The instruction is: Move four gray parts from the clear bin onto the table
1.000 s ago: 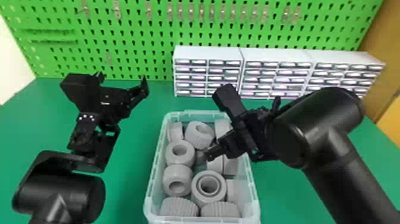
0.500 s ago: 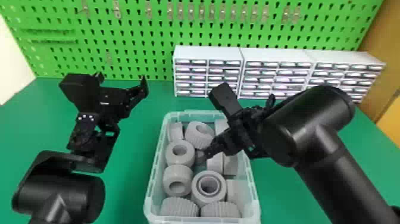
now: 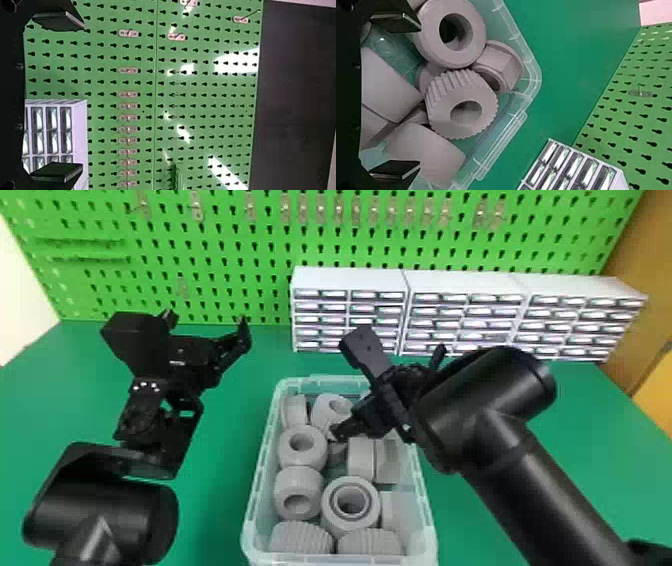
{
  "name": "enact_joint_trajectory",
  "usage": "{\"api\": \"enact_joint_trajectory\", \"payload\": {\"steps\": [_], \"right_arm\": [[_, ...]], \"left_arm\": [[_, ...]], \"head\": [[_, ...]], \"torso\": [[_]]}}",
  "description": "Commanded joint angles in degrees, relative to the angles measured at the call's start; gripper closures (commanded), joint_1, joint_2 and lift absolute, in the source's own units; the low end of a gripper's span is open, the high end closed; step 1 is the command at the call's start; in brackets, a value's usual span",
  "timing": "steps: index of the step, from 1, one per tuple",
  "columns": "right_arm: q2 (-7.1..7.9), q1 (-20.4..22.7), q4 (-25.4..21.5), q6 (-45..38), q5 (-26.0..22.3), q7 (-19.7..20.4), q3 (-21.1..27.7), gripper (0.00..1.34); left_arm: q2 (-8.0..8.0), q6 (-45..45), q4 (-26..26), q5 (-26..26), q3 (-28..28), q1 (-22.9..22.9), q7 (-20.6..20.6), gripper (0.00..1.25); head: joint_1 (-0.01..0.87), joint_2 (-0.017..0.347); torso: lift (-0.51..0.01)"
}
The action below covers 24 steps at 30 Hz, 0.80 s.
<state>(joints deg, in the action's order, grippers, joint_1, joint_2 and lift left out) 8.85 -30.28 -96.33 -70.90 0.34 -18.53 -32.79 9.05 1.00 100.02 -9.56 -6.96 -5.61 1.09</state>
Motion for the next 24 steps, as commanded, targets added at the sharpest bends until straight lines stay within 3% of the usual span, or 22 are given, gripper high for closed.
{"api": "enact_joint_trajectory", "payload": {"steps": [1, 10, 24], "right_arm": [[0.03, -0.8, 3.4, 2.7, 1.3, -0.3, -2.0, 0.09], [-0.06, -2.5, 9.6, 8.8, 1.4, -2.7, -5.2, 0.09], [-1.02, -5.5, 16.4, 16.8, 1.5, -2.7, -10.6, 0.09]], "left_arm": [[-0.09, 0.0, 0.0, 0.0, 0.0, 0.1, 0.0, 0.05], [-0.09, 0.0, 0.0, 0.0, 0.1, 0.1, -0.2, 0.05], [-0.09, 0.0, 0.0, 0.0, 0.1, 0.1, -0.5, 0.05]], "head": [[0.686, 0.026], [0.686, 0.026], [0.686, 0.026]], "torso": [[-0.05], [-0.05], [-0.05]]}}
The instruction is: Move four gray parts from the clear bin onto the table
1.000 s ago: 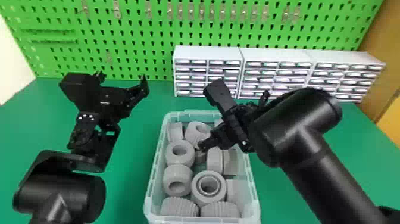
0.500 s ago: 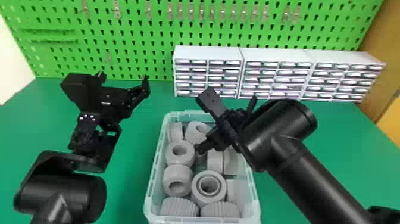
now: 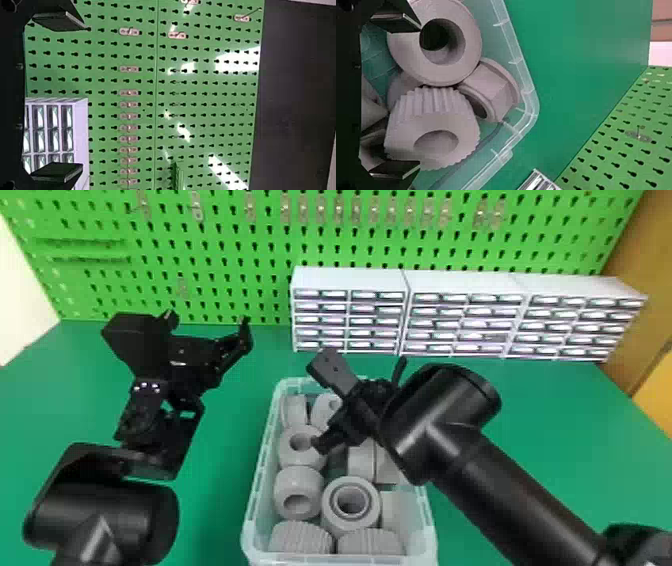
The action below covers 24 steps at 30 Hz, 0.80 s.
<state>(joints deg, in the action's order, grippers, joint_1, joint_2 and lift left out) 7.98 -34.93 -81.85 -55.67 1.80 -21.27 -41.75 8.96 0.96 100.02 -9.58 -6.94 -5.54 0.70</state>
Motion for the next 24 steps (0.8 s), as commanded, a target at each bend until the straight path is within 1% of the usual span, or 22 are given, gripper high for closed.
{"api": "enact_joint_trajectory", "payload": {"steps": [1, 8, 24], "right_arm": [[-0.16, -0.9, 2.1, 1.9, 0.1, 0.0, -2.0, 0.09], [-0.07, -2.3, 4.4, 3.6, 1.6, 0.0, -4.7, 0.09], [-0.34, -3.3, 9.7, 7.9, 2.2, 0.1, -7.2, 0.09]], "left_arm": [[0.0, 0.0, 0.0, 0.0, 0.1, 0.0, -0.1, 0.05], [0.0, 0.0, 0.0, 0.0, 0.1, 0.1, -0.2, 0.05], [-0.17, 0.1, 0.0, 0.0, 0.1, 0.3, -0.2, 0.06]], "head": [[0.686, 0.026], [0.686, 0.026], [0.686, 0.026]], "torso": [[-0.05], [-0.05], [-0.05]]}}
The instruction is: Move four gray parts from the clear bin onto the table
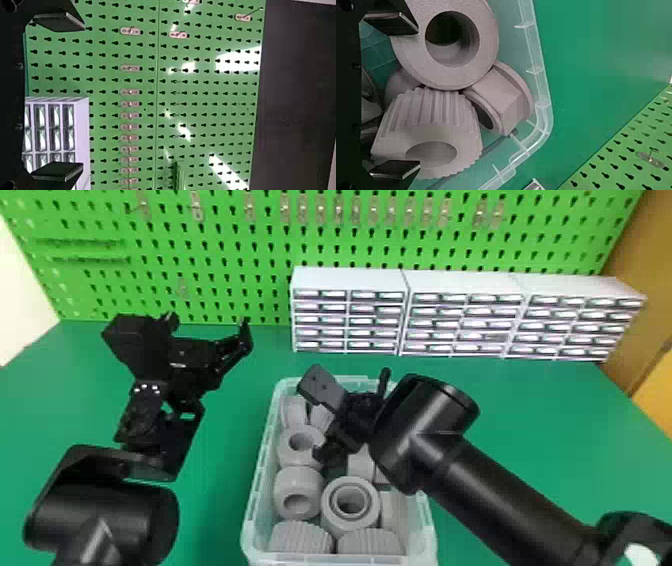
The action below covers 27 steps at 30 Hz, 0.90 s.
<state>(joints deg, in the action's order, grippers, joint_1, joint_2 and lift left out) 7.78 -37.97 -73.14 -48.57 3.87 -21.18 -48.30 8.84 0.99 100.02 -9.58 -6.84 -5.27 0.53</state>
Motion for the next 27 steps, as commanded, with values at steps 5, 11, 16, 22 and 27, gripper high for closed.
{"api": "enact_joint_trajectory", "payload": {"steps": [5, 11, 16, 22, 27], "right_arm": [[-0.14, -1.4, 0.4, 0.8, 0.1, -0.1, -1.0, 0.09], [0.13, -2.6, -3.4, -1.2, 1.7, -0.1, -2.0, 0.09], [0.13, -3.2, -4.2, -1.0, 2.0, 0.0, -2.4, 0.09], [0.13, -3.1, -1.8, 0.9, 1.8, 0.0, -3.9, 0.09], [0.04, -3.2, 0.8, 3.5, 0.9, 0.0, -4.6, 0.09]], "left_arm": [[-0.05, 0.0, 0.0, 0.0, 0.0, 0.2, 0.0, 0.06], [0.04, 0.0, 0.0, 0.0, 0.0, 0.4, -0.1, 0.07], [-0.05, 0.0, 0.0, 0.0, -0.2, 0.4, -0.2, 0.07], [-0.05, 0.0, 0.0, 0.0, -0.1, 0.4, -0.2, 0.07], [-0.05, 0.0, 0.0, 0.0, -0.2, 0.4, -0.2, 0.07]], "head": [[0.686, 0.026], [0.686, 0.026], [0.686, 0.026], [0.686, 0.026], [0.686, 0.026]], "torso": [[-0.05], [-0.05], [-0.05], [-0.05], [-0.05]]}}
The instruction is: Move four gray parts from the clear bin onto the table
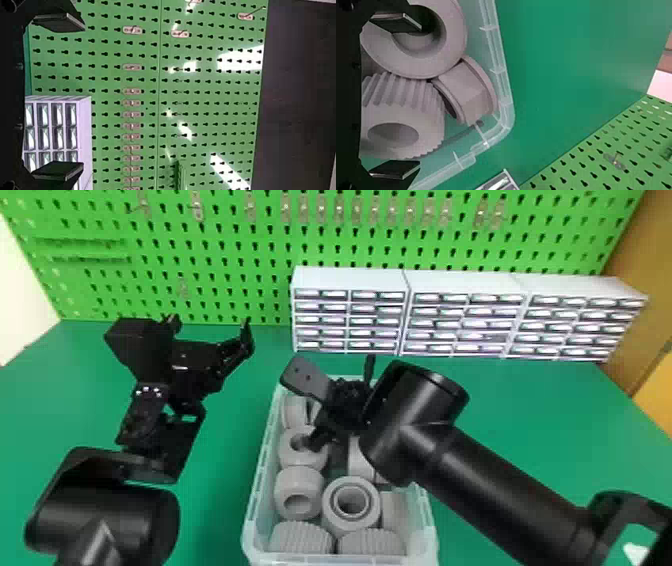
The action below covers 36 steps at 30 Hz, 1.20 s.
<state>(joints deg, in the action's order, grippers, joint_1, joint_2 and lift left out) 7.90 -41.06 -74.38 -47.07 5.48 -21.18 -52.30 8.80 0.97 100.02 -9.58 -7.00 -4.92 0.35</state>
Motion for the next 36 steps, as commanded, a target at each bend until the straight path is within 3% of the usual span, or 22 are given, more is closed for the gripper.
{"api": "enact_joint_trajectory", "payload": {"steps": [1, 15, 25, 36], "right_arm": [[-0.08, -0.2, 2.4, 2.5, -0.8, 0.0, -0.7, 0.09], [-0.78, -1.3, 5.1, 5.3, -2.1, 2.7, -2.5, 0.1], [-0.78, -1.4, 9.1, 8.5, -3.2, 3.0, -4.7, 0.1], [-0.87, -1.5, 9.9, 10.2, -3.2, 3.3, -7.1, 0.17]], "left_arm": [[-0.01, 0.0, 0.0, 0.0, 0.0, -0.1, 0.0, 0.07], [-0.01, 0.0, 0.0, -0.1, -0.1, -0.2, 0.0, 0.07], [-0.01, 0.0, 0.0, -0.2, -0.1, -0.2, 0.0, 0.07], [-0.01, 0.0, -0.1, -0.2, -0.2, -0.2, 0.0, 0.08]], "head": [[0.686, 0.026], [0.686, 0.026], [0.686, 0.026], [0.686, 0.026]], "torso": [[-0.05], [-0.05], [-0.05], [-0.05]]}}
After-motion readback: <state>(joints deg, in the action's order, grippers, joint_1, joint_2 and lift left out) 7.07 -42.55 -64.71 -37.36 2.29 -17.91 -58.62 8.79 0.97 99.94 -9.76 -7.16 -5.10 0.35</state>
